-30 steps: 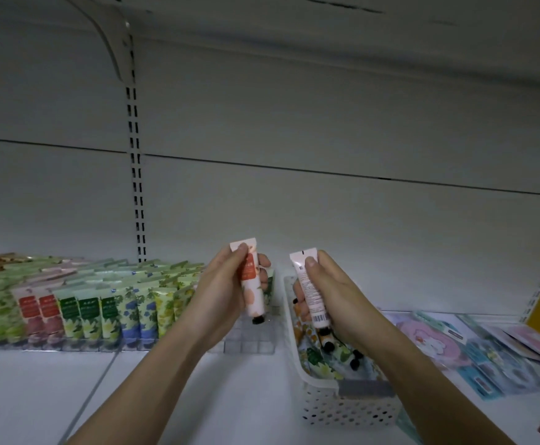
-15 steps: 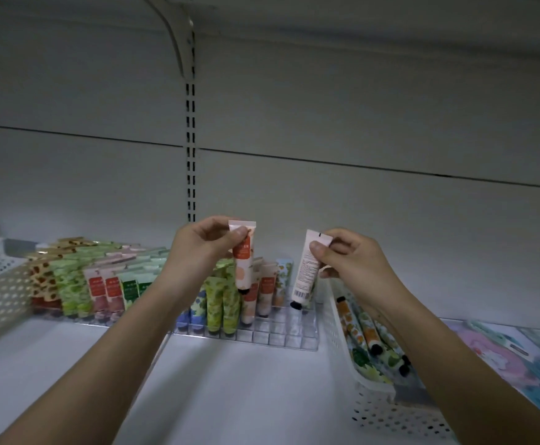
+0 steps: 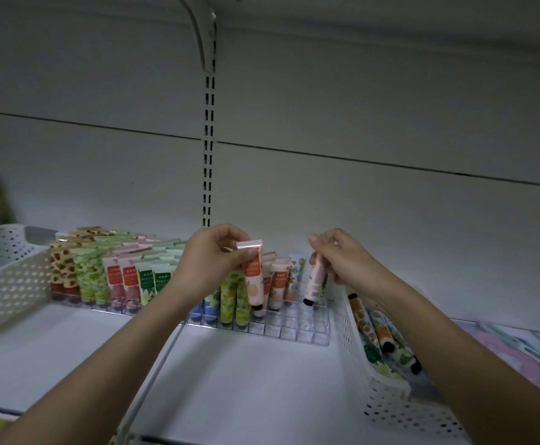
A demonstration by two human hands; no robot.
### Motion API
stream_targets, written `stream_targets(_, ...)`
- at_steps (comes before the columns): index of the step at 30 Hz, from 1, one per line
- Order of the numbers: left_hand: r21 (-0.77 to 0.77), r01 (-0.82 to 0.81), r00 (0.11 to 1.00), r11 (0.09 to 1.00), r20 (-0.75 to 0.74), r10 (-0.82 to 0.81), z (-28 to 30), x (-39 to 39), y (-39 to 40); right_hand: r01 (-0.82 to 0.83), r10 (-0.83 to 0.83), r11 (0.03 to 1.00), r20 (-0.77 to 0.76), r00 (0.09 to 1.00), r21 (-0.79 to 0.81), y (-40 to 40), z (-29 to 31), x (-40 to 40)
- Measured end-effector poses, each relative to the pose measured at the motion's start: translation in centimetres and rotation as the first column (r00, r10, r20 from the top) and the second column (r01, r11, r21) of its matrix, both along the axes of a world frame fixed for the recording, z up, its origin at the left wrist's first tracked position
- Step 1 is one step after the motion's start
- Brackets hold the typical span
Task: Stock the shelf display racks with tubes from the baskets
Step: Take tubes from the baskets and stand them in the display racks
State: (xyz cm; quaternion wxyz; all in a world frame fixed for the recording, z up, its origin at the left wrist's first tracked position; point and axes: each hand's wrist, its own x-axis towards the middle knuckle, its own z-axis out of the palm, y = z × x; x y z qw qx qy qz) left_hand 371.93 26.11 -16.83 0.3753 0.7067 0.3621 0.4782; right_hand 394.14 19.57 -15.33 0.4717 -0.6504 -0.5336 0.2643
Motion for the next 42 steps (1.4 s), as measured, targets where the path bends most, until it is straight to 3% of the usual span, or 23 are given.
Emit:
stream_targets(8, 0.105, -0.102, 0.992, 0.989, -0.062, 0.108, -1.9, 0.2, -0.8, -0.084, 0.121, 0.99, 0.361, 0.925, -0.117, 0.8, -0.8, 0.2)
stream_targets(14, 0.2, -0.145, 0.986, 0.969, -0.056, 0.159, -3.1, 1.0, -1.6, 0.013, 0.005, 0.999, 0.466, 0.885, -0.035, 1.5, -0.9, -0.1)
stream_targets(24, 0.526, -0.108, 0.956, 0.844, -0.178, 0.233, -4.0, 1.8, -1.8, -0.005, -0.018, 0.999, 0.518, 0.855, 0.044, 2.1, -1.1, -0.7)
stream_targets(31, 0.554, -0.1, 0.932, 0.827, -0.239, 0.273, -4.6, 2.0, -1.3, 0.007, -0.035, 0.998, 0.524, 0.851, 0.056, 2.5, -1.1, -1.4)
stream_targets(36, 0.575, -0.009, 0.873, 0.818, -0.395, 0.288, -4.9, 2.9, -1.5, -0.005, -0.024, 0.999, 0.59, 0.807, 0.047, 2.6, -1.1, -1.6)
stream_targets(42, 0.612, -0.013, 0.859, 0.791, -0.397, 0.322, -5.9, 2.3, -1.2, -0.019, -0.011, 0.999, 0.615, 0.788, 0.042, 2.5, -1.2, -1.7)
